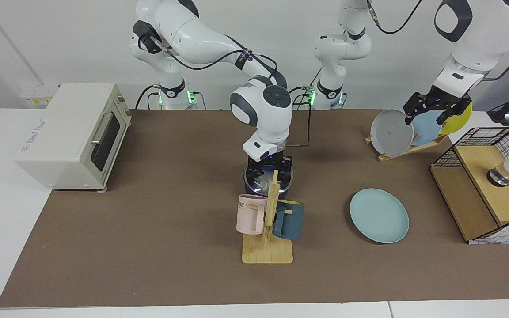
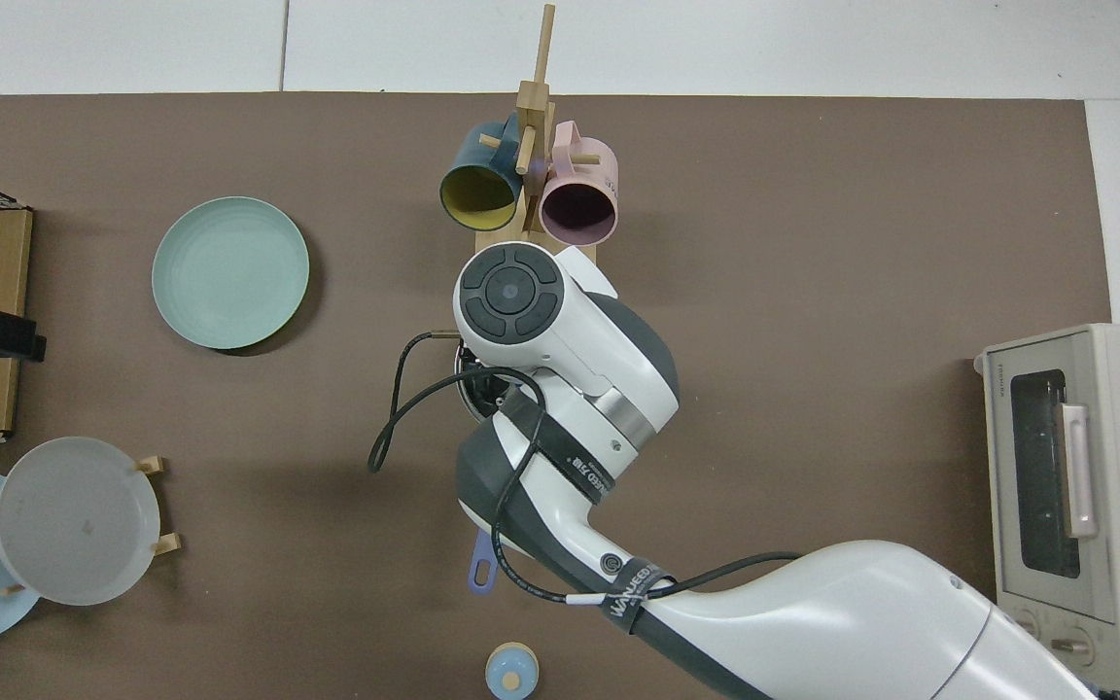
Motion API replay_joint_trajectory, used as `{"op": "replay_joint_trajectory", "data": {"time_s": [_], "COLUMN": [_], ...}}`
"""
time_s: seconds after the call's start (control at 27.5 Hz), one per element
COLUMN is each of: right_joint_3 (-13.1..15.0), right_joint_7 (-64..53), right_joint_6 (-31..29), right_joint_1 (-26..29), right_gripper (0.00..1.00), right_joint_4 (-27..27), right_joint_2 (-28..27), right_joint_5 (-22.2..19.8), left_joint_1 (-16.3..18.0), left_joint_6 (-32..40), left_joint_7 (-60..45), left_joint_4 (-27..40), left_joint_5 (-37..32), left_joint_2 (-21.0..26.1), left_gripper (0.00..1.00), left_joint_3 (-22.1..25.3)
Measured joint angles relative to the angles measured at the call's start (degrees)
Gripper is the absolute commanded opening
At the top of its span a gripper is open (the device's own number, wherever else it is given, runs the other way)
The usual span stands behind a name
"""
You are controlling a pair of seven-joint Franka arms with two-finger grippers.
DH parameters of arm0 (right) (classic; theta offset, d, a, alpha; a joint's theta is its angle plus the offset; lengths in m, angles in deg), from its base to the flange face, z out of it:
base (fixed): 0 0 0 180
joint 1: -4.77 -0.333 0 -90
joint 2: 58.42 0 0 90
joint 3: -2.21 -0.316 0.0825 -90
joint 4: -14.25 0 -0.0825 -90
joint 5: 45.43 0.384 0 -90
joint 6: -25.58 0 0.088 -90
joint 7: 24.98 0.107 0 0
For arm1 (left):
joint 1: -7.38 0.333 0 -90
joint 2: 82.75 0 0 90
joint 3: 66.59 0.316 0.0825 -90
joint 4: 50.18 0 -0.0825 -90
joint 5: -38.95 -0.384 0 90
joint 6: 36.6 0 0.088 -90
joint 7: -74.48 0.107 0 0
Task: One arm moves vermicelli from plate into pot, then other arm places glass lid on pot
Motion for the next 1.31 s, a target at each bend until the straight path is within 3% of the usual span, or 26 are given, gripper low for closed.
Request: {"op": "replay_joint_trajectory", "data": {"time_s": [0.15, 0.18, 0.22, 0.25, 1.31], "right_joint_3": [0.01, 0.01, 0.01, 0.01, -0.09], "right_joint_7": [0.05, 0.05, 0.05, 0.05, 0.06], "right_joint_6": [-0.12, -0.16, -0.17, -0.17, -0.38], "right_joint_1": [0.04, 0.05, 0.05, 0.05, 0.28], "right_gripper": [0.0, 0.24, 0.58, 1.0, 1.0], "right_joint_4": [-0.08, -0.09, -0.09, -0.09, 0.16], "right_joint_2": [0.0, 0.0, 0.0, 0.01, 0.21], "right_joint_5": [0.0, 0.0, 0.0, 0.0, -0.15], "left_joint_1": [0.0, 0.0, 0.0, 0.0, 0.0], "left_joint_6": [0.0, 0.0, 0.0, 0.0, 0.0], "left_joint_7": [0.0, 0.0, 0.0, 0.0, 0.0], "left_joint_4": [0.0, 0.0, 0.0, 0.0, 0.0], "left_joint_5": [0.0, 0.0, 0.0, 0.0, 0.0], "left_joint_2": [0.0, 0.0, 0.0, 0.0, 0.0], "left_gripper": [1.0, 1.0, 1.0, 1.0, 1.0], "left_joint_3": [0.0, 0.0, 0.0, 0.0, 0.0]}}
